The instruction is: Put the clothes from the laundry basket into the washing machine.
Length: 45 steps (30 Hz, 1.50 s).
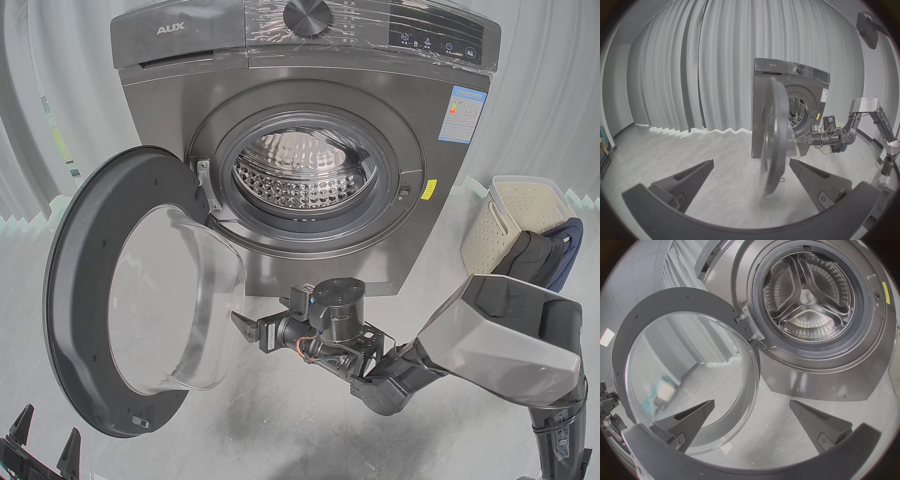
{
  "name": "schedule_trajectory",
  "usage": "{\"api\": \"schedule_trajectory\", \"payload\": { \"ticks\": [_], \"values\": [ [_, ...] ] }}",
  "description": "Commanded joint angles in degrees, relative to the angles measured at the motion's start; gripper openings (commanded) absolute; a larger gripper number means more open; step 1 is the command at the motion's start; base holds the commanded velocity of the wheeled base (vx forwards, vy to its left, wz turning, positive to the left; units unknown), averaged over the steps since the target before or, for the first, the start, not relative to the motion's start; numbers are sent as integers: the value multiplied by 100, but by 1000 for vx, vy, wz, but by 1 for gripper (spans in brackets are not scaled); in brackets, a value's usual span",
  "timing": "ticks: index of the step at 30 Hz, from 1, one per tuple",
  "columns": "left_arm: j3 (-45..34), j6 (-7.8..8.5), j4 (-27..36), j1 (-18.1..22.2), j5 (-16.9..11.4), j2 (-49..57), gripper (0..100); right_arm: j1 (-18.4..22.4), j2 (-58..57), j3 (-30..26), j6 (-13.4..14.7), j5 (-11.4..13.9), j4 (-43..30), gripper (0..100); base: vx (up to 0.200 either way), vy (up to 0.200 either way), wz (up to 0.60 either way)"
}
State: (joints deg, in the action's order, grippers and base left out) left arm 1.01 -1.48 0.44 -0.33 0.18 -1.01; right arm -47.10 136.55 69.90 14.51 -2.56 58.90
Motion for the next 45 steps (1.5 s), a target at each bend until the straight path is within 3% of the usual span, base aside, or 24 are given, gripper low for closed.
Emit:
{"api": "schedule_trajectory", "payload": {
  "ticks": [1,6,12,17,20,25,32,33,34,35,36,40,45],
  "values": [
    [-75,-2,0,-2,-1,92,100,-159,338,305,8,-16,51,100,0,0,0],
    [-75,-2,0,-2,8,92,100,-308,557,832,35,-192,139,100,0,0,0],
    [-75,-11,0,-2,8,92,100,-203,425,683,70,-236,174,100,0,0,0],
    [-75,-19,0,-2,-1,92,100,219,-471,-372,8,-227,165,100,0,0,0],
    [-75,-11,0,-2,8,92,100,667,-1280,-1304,-80,-183,183,100,0,0,0],
    [-92,16,-26,7,43,101,100,1397,-2677,-2806,-414,19,561,100,0,0,0],
    [-92,16,-26,7,43,101,100,2083,-4470,-4529,-888,36,921,100,0,0,0],
    [-92,16,-26,7,43,101,100,2083,-4470,-4529,-888,36,921,100,0,0,0],
    [-92,16,-26,7,43,101,100,2293,-5068,-4951,-1152,54,939,100,0,0,0],
    [-92,16,-26,7,43,101,100,2293,-5068,-4951,-1152,54,939,100,0,0,0],
    [-92,16,-26,7,43,101,100,2487,-5613,-5241,-1363,151,930,100,0,0,0],
    [-92,16,-26,7,43,101,100,2786,-6623,-5663,-1442,370,816,100,0,0,0],
    [-92,16,-26,7,52,101,100,2830,-7625,-6480,-1442,361,508,100,0,0,0]
  ]
}}
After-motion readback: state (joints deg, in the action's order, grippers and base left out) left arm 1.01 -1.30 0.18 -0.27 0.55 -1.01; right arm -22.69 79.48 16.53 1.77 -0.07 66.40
